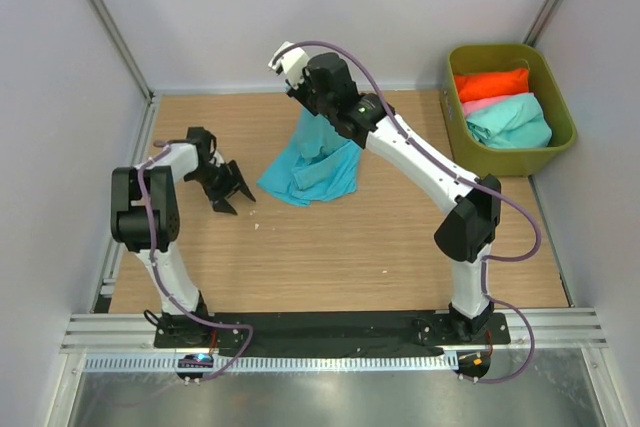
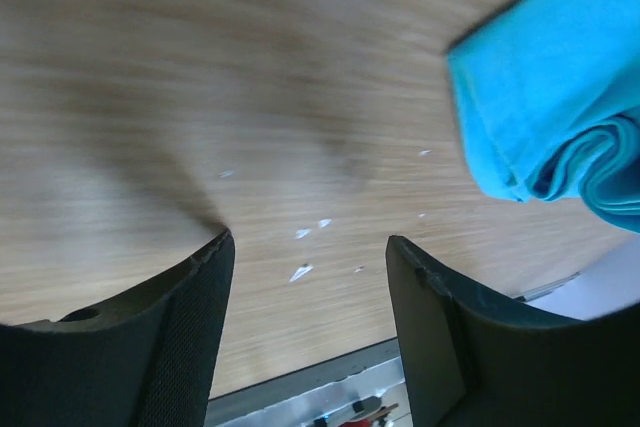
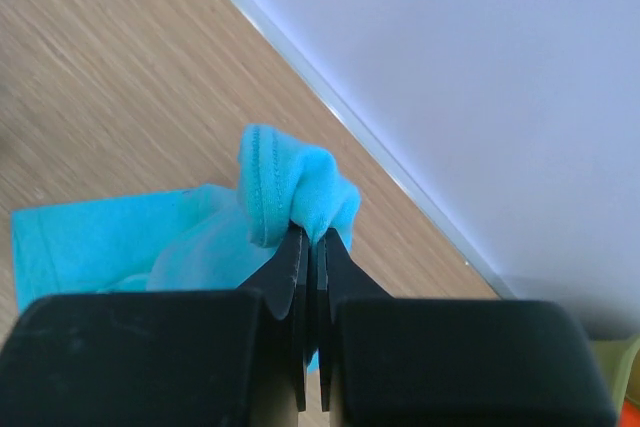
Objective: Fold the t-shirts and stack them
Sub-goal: Flatten the tshirt out
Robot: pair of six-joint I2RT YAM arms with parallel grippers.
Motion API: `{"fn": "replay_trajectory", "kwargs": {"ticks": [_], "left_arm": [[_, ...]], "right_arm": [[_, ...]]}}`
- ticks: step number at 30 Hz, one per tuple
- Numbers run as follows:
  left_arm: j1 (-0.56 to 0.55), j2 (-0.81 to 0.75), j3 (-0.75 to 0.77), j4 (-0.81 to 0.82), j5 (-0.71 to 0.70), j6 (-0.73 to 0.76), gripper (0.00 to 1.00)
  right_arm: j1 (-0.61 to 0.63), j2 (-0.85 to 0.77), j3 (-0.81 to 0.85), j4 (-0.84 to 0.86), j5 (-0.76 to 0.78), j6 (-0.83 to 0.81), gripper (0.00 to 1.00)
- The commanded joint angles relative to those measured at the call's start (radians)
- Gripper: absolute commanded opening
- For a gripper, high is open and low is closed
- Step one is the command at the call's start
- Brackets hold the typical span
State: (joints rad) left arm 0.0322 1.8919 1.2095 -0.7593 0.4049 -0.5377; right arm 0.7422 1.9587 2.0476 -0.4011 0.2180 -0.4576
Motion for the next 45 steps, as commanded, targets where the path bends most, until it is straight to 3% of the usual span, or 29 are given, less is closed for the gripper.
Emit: {"fn": "replay_trajectory", "kwargs": {"ticks": [1, 8, 9, 10, 12, 13, 18, 21, 22, 29, 34, 37, 45], "left_arm": [[-0.066, 0.064, 0.059, 0.083, 0.000, 0.033, 0.64], [-0.130, 0.206, 0.376, 0.026, -0.132, 0.140, 0.67], [-0.130, 0.214, 0.407, 0.011, -0.153, 0.151, 0.68], [-0.130, 0.219, 0.432, -0.021, -0.170, 0.163, 0.68], [-0.126, 0.194, 0.464, -0.043, -0.207, 0.180, 0.69], [-0.121, 0.173, 0.458, -0.054, -0.210, 0.176, 0.70], [-0.072, 0.043, 0.322, -0.028, -0.172, 0.125, 0.70], [-0.049, -0.061, 0.254, -0.043, -0.199, 0.105, 0.70], [-0.037, -0.092, 0.219, -0.046, -0.198, 0.098, 0.70], [0.087, -0.298, 0.122, -0.064, -0.267, 0.074, 0.70], [0.265, -0.410, 0.050, -0.097, -0.235, 0.064, 0.68], [0.317, -0.465, 0.003, -0.112, -0.204, 0.085, 0.67], [0.327, -0.573, -0.102, -0.074, -0.183, 0.071, 0.67]], "right_arm": [[0.000, -0.040, -0.013, 0.007, 0.020, -0.016, 0.01], [0.002, -0.047, -0.053, 0.014, 0.035, -0.032, 0.04], [0.002, -0.049, -0.066, 0.025, 0.084, -0.036, 0.12], [0.000, -0.050, -0.076, 0.040, 0.124, -0.036, 0.36], [0.002, -0.061, -0.090, 0.091, 0.181, -0.056, 0.58], [0.002, -0.064, -0.080, 0.093, 0.172, -0.065, 0.61], [0.005, -0.031, 0.075, 0.039, 0.089, -0.043, 0.64], [0.002, 0.005, 0.169, -0.076, -0.118, -0.003, 0.62], [0.002, 0.031, 0.178, -0.114, -0.260, 0.026, 0.61], [0.002, 0.286, 0.374, -0.342, -0.658, 0.195, 0.59], [0.009, 0.416, 0.396, -0.369, -0.713, 0.215, 0.55], [0.014, 0.469, 0.407, -0.360, -0.715, 0.217, 0.55], [0.039, 0.552, 0.430, -0.352, -0.712, 0.206, 0.55]]}}
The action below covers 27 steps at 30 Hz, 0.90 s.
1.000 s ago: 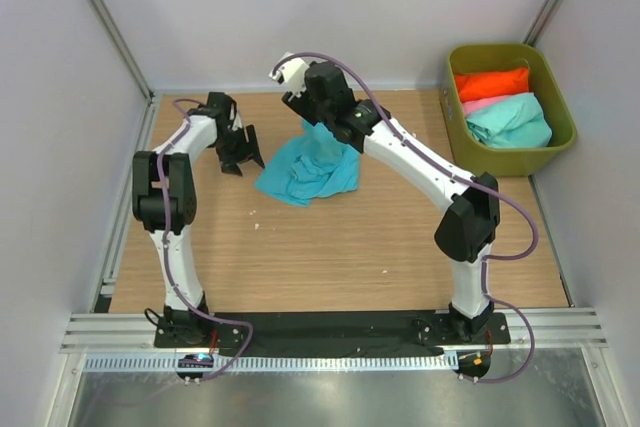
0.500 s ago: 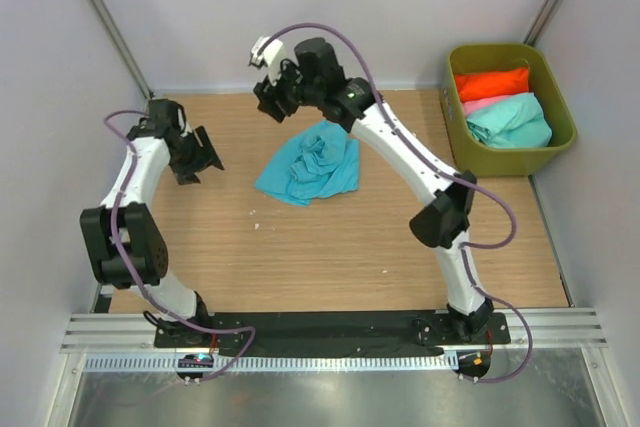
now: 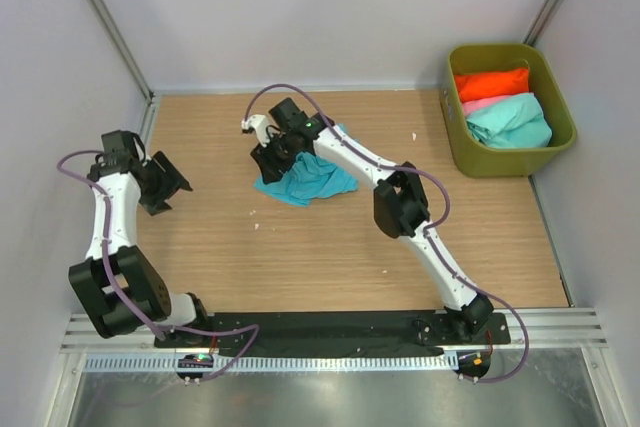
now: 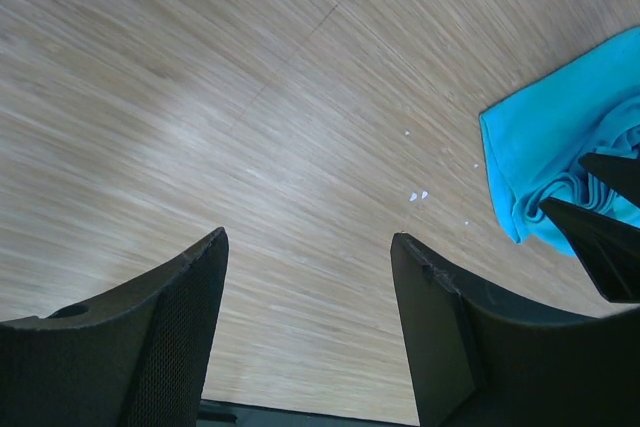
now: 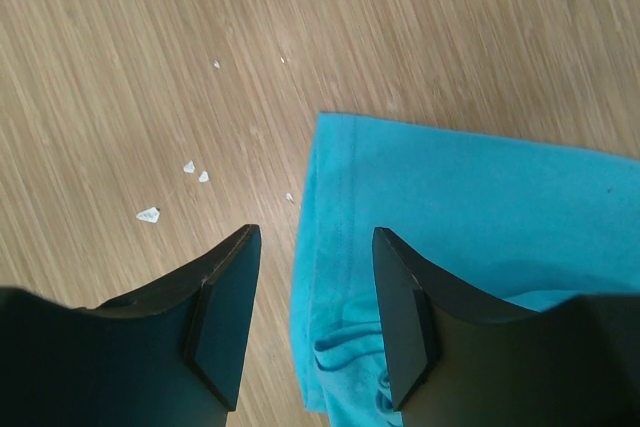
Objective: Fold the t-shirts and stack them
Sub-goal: Flatten the tshirt out
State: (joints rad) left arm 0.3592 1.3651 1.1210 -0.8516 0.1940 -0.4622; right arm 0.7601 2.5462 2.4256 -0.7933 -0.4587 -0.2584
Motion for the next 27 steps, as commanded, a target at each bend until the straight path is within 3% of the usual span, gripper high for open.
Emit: {"fn": "replay_trajectory", "kwargs": {"ticks": [1, 6, 27], "left_arm": [[-0.002, -0.050, -0.021, 0.019, 0.030, -0.006, 0.67], [0.000, -0.060, -0.038, 0.013, 0.030, 0.005, 0.67], [0.015, -0.136, -0.110, 0.020, 0.047, -0.013, 0.69]], "right_arm": [[0.027, -0.023, 0.055, 0.045, -0.040, 0.011, 0.54], [0.047, 0.014, 0.072, 0.066, -0.046, 0.025, 0.54], [0.076, 0.103, 0.003, 0.195, 0.199, -0.010, 0.45]]}}
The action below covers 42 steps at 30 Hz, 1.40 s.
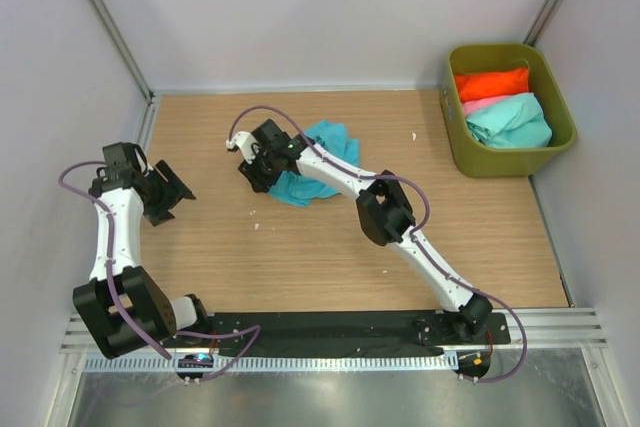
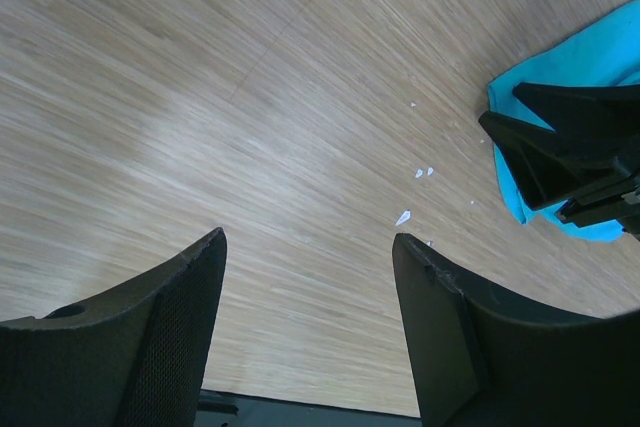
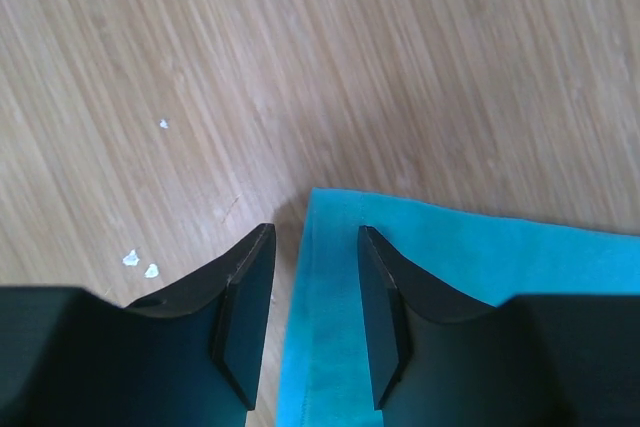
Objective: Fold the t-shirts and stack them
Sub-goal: Flatten the tshirt out
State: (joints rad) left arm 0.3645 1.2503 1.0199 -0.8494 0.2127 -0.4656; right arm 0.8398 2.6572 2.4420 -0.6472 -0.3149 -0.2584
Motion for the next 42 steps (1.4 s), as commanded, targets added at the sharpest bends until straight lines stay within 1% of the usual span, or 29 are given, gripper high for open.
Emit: {"fn": "replay_trajectory", "kwargs": {"ticks": [1, 3, 6, 7, 8, 9, 10, 12, 14, 16, 19, 23, 24, 26, 27, 29, 30, 31, 32, 33, 35, 36, 37, 39, 42], "left_arm": [[0.010, -0.019, -0.012, 0.021, 0.030, -0.013, 0.69], [0.011, -0.015, -0.011, 0.024, 0.031, -0.013, 0.69], [0.013, -0.008, -0.007, 0.026, 0.036, -0.016, 0.69], [0.011, -0.009, -0.006, 0.029, 0.036, -0.018, 0.69], [0.011, -0.006, -0.007, 0.030, 0.037, -0.016, 0.69], [0.013, -0.008, -0.007, 0.032, 0.040, -0.019, 0.69], [0.013, -0.008, -0.010, 0.033, 0.042, -0.019, 0.69], [0.013, -0.006, -0.017, 0.039, 0.045, -0.024, 0.69], [0.013, -0.008, -0.023, 0.041, 0.050, -0.027, 0.69], [0.013, -0.012, -0.024, 0.042, 0.054, -0.027, 0.69], [0.011, -0.009, -0.021, 0.044, 0.066, -0.024, 0.69], [0.010, 0.015, -0.007, 0.047, 0.144, -0.005, 0.67], [0.008, 0.026, -0.004, 0.052, 0.152, -0.001, 0.67], [-0.015, 0.072, 0.012, 0.056, 0.180, 0.021, 0.67], [-0.028, 0.090, 0.025, 0.061, 0.186, 0.028, 0.68], [-0.090, 0.147, 0.071, 0.070, 0.211, 0.068, 0.70], [-0.149, 0.168, 0.118, 0.075, 0.212, 0.090, 0.71], [-0.183, 0.196, 0.143, 0.079, 0.212, 0.108, 0.71], [-0.217, 0.249, 0.172, 0.081, 0.218, 0.161, 0.70], [-0.276, 0.282, 0.228, 0.078, 0.250, 0.180, 0.69], [-0.323, 0.348, 0.294, 0.072, 0.287, 0.200, 0.68], [-0.355, 0.429, 0.365, 0.052, 0.315, 0.211, 0.68], [-0.395, 0.463, 0.402, 0.043, 0.321, 0.217, 0.68], [-0.429, 0.530, 0.468, 0.029, 0.320, 0.229, 0.67], [-0.490, 0.642, 0.613, 0.029, 0.294, 0.242, 0.66]], "right_arm": [[-0.002, -0.003, -0.014, 0.049, 0.060, -0.012, 0.44], [-0.002, 0.001, -0.018, 0.050, 0.068, -0.015, 0.42], [-0.002, 0.004, -0.029, 0.052, 0.095, -0.022, 0.34], [-0.002, 0.004, -0.032, 0.050, 0.111, -0.031, 0.28], [-0.002, 0.004, -0.037, 0.053, 0.120, -0.035, 0.26], [-0.002, 0.004, -0.041, 0.058, 0.129, -0.039, 0.17], [-0.002, 0.004, -0.043, 0.061, 0.148, -0.041, 0.12], [-0.002, 0.006, -0.044, 0.075, 0.166, -0.038, 0.05], [-0.002, 0.009, -0.040, 0.080, 0.180, -0.035, 0.01], [-0.002, 0.007, -0.031, 0.084, 0.186, -0.031, 0.01], [-0.004, -0.017, -0.011, 0.095, 0.238, -0.041, 0.01], [-0.030, -0.132, 0.012, 0.127, 0.295, -0.067, 0.01], [-0.036, -0.194, 0.012, 0.138, 0.310, -0.086, 0.01], [-0.062, -0.253, 0.008, 0.171, 0.352, -0.096, 0.01], [-0.074, -0.311, 0.008, 0.179, 0.370, -0.097, 0.01], [-0.097, -0.361, 0.009, 0.190, 0.399, -0.108, 0.01], [-0.105, -0.402, 0.008, 0.192, 0.424, -0.114, 0.01], [-0.116, -0.427, 0.005, 0.190, 0.436, -0.129, 0.01], [-0.122, -0.446, -0.011, 0.192, 0.450, -0.140, 0.01], [-0.125, -0.468, -0.023, 0.196, 0.467, -0.151, 0.01], [-0.136, -0.529, -0.049, 0.211, 0.513, -0.188, 0.01], [-0.137, -0.548, -0.046, 0.215, 0.523, -0.196, 0.01], [-0.140, -0.577, -0.043, 0.215, 0.545, -0.200, 0.01], [-0.143, -0.608, -0.035, 0.216, 0.560, -0.220, 0.01], [-0.140, -0.640, -0.002, 0.215, 0.586, -0.234, 0.01]]}}
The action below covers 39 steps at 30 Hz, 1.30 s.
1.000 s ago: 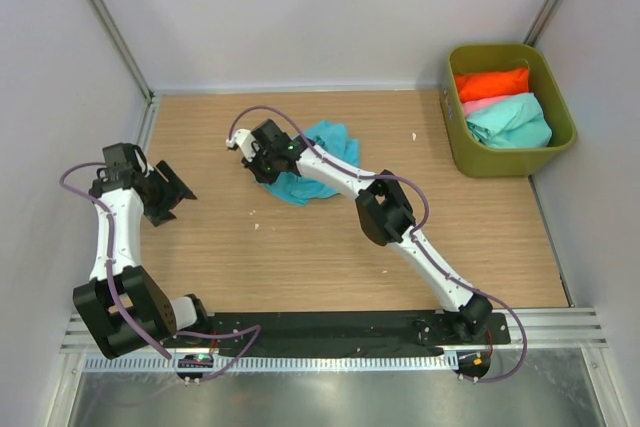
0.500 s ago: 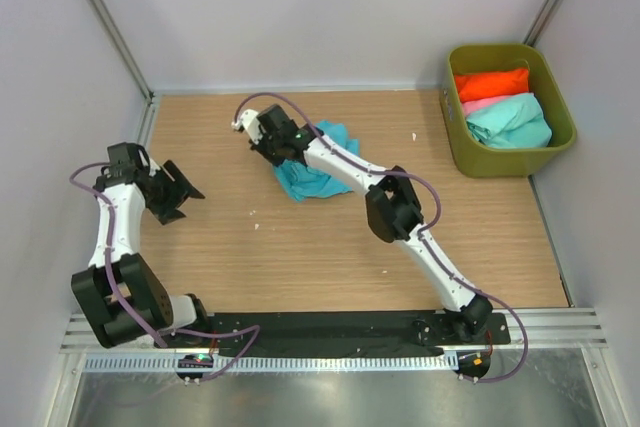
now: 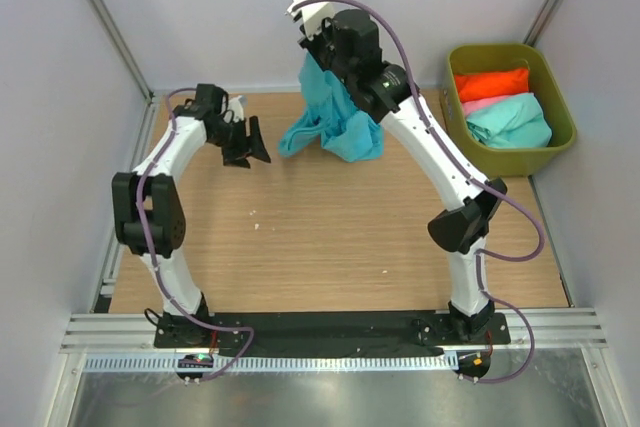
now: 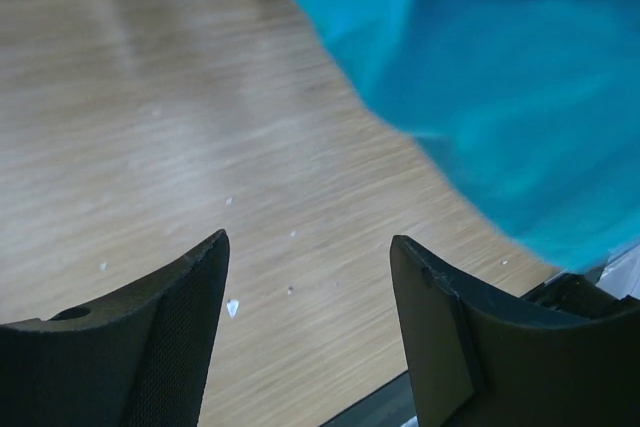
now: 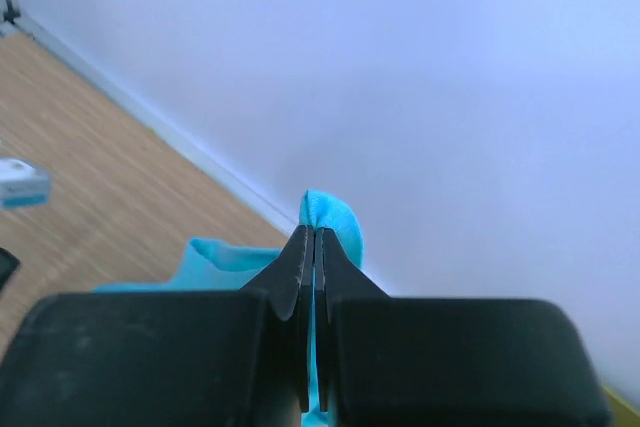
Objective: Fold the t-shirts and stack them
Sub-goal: Flatten the tshirt out
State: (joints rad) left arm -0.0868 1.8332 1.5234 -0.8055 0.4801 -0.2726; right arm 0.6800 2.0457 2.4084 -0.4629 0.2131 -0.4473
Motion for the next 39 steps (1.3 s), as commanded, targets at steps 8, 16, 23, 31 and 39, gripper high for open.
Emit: {"fn": "replay_trajectory", "kwargs": {"ticks": [8, 16, 23, 31, 39], "left_arm": [[-0.114, 0.175, 0.346, -0.032, -0.153, 0.119, 0.70], [-0.159, 0.130, 0.290, -0.043, -0.152, 0.144, 0.66], [-0.374, 0.127, 0.244, -0.050, -0.235, 0.228, 0.64], [-0.510, 0.325, 0.444, -0.072, -0.402, 0.268, 0.63], [-0.525, 0.524, 0.619, -0.075, -0.644, 0.372, 0.60]], "right_arm": [[0.024, -0.140, -0.052, 0.024, 0.107, -0.079, 0.01], [-0.032, -0.137, -0.141, 0.017, 0.138, -0.085, 0.01], [-0.120, -0.047, -0.086, 0.006, 0.132, -0.047, 0.01], [-0.183, 0.011, -0.081, -0.003, 0.112, -0.024, 0.01], [-0.201, 0.021, -0.071, -0.014, 0.078, -0.007, 0.01]]}}
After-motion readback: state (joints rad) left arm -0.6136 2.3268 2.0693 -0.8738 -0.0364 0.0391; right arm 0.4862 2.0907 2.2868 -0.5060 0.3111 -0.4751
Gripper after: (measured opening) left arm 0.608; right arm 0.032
